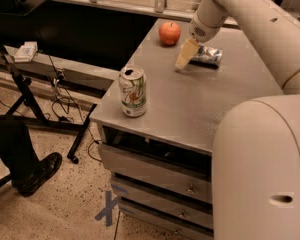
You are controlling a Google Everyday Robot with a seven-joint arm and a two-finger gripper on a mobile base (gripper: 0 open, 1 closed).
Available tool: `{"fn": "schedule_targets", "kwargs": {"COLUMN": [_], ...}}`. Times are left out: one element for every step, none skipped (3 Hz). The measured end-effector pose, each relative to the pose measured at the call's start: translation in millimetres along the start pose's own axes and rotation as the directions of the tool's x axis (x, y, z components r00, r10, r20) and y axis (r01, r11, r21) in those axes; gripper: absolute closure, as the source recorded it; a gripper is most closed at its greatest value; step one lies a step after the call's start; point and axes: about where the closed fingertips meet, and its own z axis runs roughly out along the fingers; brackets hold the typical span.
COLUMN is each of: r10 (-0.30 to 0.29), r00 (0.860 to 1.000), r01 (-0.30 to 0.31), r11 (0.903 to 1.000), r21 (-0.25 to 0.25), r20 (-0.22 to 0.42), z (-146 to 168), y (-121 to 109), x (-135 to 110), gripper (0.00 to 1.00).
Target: Place redbull can upright
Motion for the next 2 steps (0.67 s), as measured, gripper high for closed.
{"fn": "schedule_targets", "kwargs": {"r10": [-0.018,-0.041], "r00": [0.997,0.994], "r01": [0.019,0.042], "r11": [0.9998,0.9991], "r21": [0.001,0.008], "r20": [-0.073,-0.097], "z": [7.4,4.1], "y": [1.8,2.4], "x": [5.5,2.8], "gripper": [0.41,0.64]}}
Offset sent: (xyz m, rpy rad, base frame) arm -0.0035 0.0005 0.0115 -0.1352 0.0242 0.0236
